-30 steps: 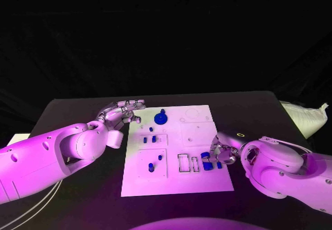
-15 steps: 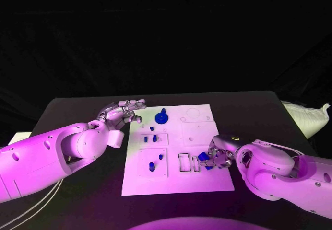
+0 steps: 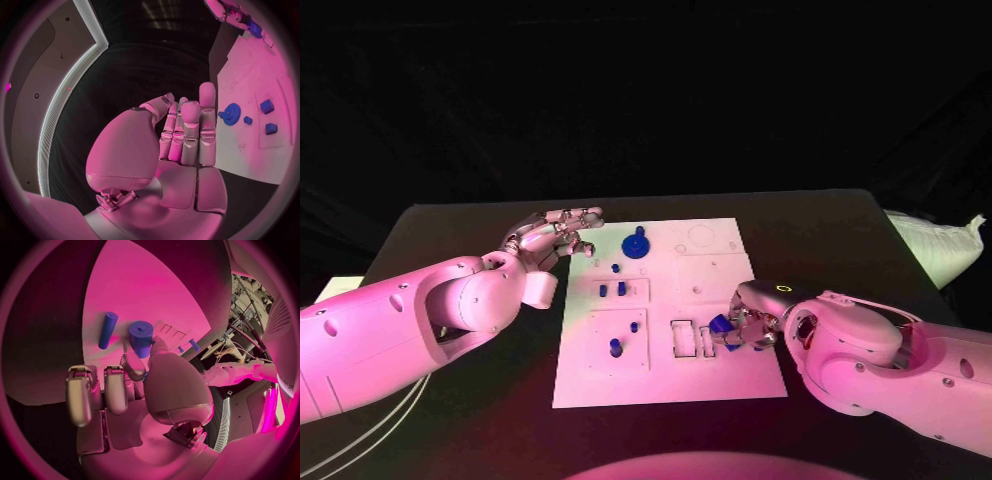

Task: Assemble the parts on the task board

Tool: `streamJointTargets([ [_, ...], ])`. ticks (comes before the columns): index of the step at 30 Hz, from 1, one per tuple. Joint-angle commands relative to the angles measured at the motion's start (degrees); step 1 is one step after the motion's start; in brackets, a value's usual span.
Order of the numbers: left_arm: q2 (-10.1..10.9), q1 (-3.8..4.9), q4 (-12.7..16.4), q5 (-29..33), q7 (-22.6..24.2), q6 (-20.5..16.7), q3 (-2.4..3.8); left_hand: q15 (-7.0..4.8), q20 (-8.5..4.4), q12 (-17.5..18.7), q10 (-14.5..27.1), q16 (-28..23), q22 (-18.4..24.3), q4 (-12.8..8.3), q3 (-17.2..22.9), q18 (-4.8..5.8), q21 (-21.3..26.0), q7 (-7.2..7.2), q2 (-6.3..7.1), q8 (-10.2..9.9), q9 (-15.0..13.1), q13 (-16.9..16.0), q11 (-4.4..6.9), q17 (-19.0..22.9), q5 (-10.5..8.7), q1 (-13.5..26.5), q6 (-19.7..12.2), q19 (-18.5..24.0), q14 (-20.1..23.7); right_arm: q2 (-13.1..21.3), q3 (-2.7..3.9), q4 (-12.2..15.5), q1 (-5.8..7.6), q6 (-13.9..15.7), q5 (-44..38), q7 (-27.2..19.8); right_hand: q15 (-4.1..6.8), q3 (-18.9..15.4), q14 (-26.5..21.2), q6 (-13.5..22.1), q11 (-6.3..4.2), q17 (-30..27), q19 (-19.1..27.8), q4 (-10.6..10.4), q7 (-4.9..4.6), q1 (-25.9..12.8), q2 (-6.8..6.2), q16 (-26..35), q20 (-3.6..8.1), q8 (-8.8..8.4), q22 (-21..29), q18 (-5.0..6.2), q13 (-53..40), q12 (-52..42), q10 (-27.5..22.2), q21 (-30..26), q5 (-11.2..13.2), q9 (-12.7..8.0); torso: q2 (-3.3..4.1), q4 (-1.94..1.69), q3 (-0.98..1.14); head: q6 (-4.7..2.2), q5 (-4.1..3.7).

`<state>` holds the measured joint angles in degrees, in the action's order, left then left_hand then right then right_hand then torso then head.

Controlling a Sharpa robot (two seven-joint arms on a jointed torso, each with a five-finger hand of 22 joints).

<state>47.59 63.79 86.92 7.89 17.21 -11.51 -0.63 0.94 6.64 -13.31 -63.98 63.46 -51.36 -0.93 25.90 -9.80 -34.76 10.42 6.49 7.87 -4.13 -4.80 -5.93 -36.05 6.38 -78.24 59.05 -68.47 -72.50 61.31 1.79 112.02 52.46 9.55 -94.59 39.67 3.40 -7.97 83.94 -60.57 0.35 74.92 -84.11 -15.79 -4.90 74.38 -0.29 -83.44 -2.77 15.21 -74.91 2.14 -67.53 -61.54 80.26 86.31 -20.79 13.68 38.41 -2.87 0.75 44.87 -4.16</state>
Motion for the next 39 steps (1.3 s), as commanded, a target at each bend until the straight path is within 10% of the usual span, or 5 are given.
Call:
streamJointTargets([
  [1,0.0,0.0,0.1,-0.2,0.2,1.2,0.03,0.06,0.03,-0.4,0.5,0.0,0.1,-0.1,-0.3,-0.63,0.3,-0.11,-0.13,0.3,0.1,0.1,-0.02,0.1,0.11,-0.3,-0.5,-0.4,0.2,0.1,-0.38,0.1,-0.5,1.6,0.0,1.7,0.6,0.2,3.8,-0.4,-0.56,2.4,-3.0,0.1,0.56,1.6,1.12,-0.3,0.41,0.54,-10.0,-0.83,-0.2,0.4,0.1,0.4,-1.4,0.5,0.02,0.04,0.03,-0.1,0.02],
  [14,0.0,-0.24,0.1,-0.2,0.2,1.3,0.01,0.06,0.03,-0.4,0.5,0.0,0.1,-0.1,-0.3,-0.63,0.3,-0.11,-0.14,0.3,0.1,0.1,-0.02,0.1,0.11,-0.3,-0.5,-0.4,0.3,2.6,0.47,4.1,0.8,12.8,6.5,0.1,0.86,0.2,3.9,-0.4,-0.85,2.8,-3.2,-0.5,0.86,2.1,1.85,-0.5,0.68,1.07,-10.4,-0.92,-0.6,0.8,0.4,0.6,-5.5,1.6,0.03,-0.09,0.01,-0.35,-0.04],
  [39,-0.1,-0.36,0.1,-0.2,0.1,1.4,0.01,0.06,0.03,-0.5,0.5,0.0,0.1,-0.1,-0.4,-0.63,0.3,-0.12,-0.16,0.3,0.1,0.1,-0.01,0.1,0.12,-0.3,-0.5,-0.4,0.3,-4.0,0.41,2.0,0.46,2.7,12.8,1.2,1.23,-3.5,4.0,-1.9,-1.36,3.4,-3.4,-0.9,1.59,-4.3,3.25,-0.7,0.93,2.39,-10.7,-0.99,-1.3,1.5,1.2,0.8,-3.6,4.2,0.04,0.0,-0.02,-0.15,0.69],
])
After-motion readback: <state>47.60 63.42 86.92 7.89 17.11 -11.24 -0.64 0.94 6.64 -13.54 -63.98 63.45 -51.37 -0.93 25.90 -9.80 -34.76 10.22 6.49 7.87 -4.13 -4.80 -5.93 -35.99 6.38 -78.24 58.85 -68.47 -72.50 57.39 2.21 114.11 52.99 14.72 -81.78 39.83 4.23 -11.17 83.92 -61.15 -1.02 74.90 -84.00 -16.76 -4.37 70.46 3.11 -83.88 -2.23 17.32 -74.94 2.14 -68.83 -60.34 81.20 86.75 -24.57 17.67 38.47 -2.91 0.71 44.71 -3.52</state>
